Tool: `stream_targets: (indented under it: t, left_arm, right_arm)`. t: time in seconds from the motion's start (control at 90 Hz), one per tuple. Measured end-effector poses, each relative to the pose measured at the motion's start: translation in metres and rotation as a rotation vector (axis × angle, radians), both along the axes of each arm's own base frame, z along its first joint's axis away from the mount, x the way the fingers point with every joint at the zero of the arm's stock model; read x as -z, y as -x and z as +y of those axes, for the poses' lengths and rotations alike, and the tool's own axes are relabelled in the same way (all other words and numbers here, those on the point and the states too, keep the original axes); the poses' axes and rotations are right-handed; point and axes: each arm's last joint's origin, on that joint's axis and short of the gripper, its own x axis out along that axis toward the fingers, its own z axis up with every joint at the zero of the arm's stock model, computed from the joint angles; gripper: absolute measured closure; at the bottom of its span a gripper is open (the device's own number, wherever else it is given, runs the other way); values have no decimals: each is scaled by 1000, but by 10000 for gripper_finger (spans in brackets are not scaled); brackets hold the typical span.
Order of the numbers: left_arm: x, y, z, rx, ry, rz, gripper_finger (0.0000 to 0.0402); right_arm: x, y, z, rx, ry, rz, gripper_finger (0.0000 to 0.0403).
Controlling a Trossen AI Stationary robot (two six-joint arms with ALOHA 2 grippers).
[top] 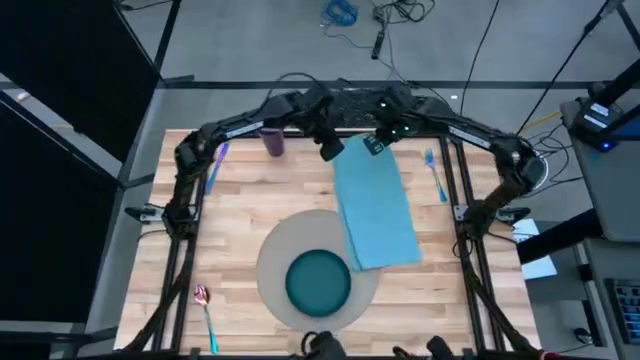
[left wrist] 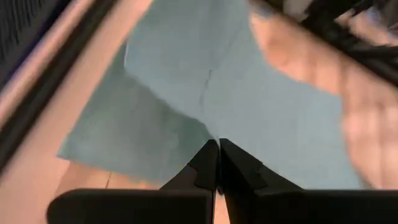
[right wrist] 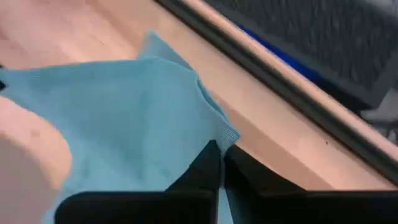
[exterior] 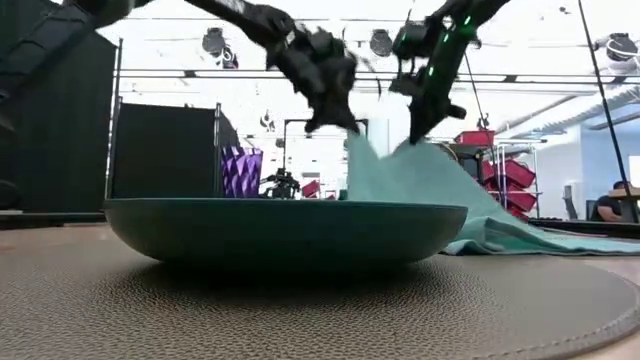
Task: Set table place
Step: Fold the blue table napkin
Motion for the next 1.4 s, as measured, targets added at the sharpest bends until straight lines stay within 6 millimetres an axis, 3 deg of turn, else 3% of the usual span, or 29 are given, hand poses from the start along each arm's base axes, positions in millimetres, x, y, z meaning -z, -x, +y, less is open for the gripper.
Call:
stream_targets:
  t: [0.211,0.311,0.422,0.656,1.111,1.233,1.4]
  left_arm:
    - [-60,25,-8,-65,-99,-179,401]
    - [-77,34,-5,-100,-115,-245,401]
    - [-79,42,-1,-138,-87,-235,401]
    - [-63,39,5,-146,-53,-157,401]
    - [-14,15,26,-271,-145,8,401]
    - [8,7,33,-253,-169,68,388]
    - [49,-7,44,-272,-158,166,333]
  right_arm:
    - [-32,15,10,-17,103,-106,403]
    - [-49,18,11,-26,139,-131,403]
    - [-69,21,13,-20,157,-159,403]
    - [-81,19,23,-46,142,-159,403]
    - [-68,12,21,-31,74,-101,403]
    - [-60,5,15,-29,55,-75,403]
    - [-40,-2,-2,-7,16,-6,403]
